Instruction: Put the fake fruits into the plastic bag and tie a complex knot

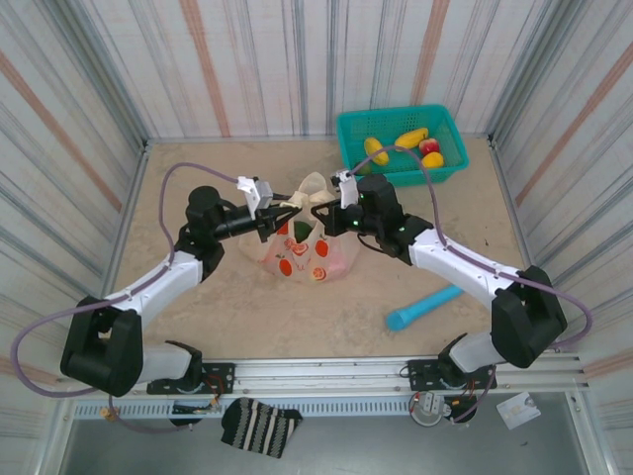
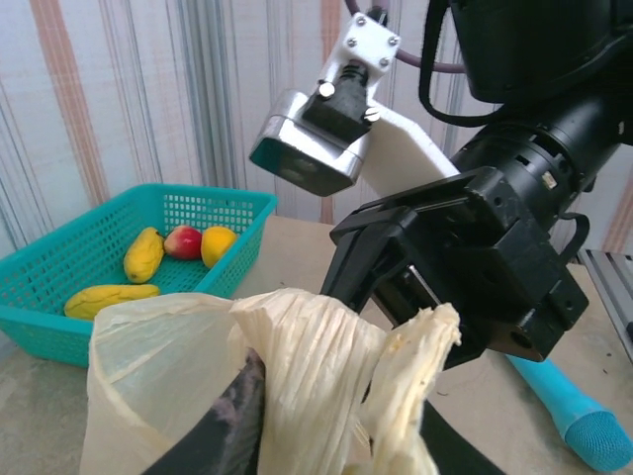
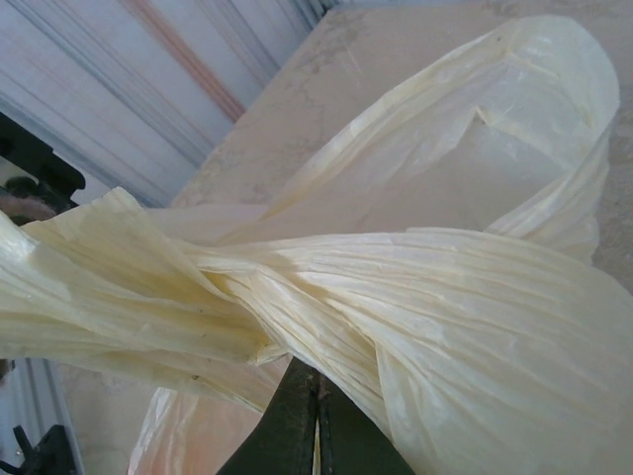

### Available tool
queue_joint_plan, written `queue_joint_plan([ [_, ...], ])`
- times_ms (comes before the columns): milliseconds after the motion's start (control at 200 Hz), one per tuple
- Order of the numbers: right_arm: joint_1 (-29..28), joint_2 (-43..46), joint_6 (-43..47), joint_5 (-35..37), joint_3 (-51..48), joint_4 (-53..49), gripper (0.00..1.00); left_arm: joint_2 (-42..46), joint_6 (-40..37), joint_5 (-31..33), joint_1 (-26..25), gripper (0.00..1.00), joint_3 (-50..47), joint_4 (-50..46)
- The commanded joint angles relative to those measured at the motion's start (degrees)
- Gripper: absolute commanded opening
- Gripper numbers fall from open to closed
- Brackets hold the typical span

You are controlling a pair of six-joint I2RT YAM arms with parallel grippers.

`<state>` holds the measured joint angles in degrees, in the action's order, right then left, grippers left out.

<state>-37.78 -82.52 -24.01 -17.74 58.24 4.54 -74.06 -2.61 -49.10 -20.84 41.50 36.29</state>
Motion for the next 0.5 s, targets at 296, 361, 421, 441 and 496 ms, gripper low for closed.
queue_joint_plan([
  [296,-0.4,-1.8,-0.6,-2.1,4.1,-0.9,0.0,-2.7,-2.3,2.0,-0.4,0.44,4.0,-3.0],
  [361,-0.6,-2.1,-0.5,-2.1,4.3,-0.8,0.0,-3.4,-1.6,2.9,-0.4,0.45,4.6,-2.9],
  [421,-0.7,-2.3,-0.4,-2.0,4.4,-0.7,0.0,-3.5,-0.8,3.9,-0.5,0.45,4.7,-2.3],
  [441,-0.7,-2.4,-0.4,-2.0,4.4,-0.6,0.0,-3.5,-0.7,4.1,-0.4,0.45,4.7,-2.0],
  [496,-0.9,-2.6,-0.4,-2.1,4.4,-0.3,0.0,-3.6,-0.3,4.4,-0.5,0.44,4.7,-1.7],
])
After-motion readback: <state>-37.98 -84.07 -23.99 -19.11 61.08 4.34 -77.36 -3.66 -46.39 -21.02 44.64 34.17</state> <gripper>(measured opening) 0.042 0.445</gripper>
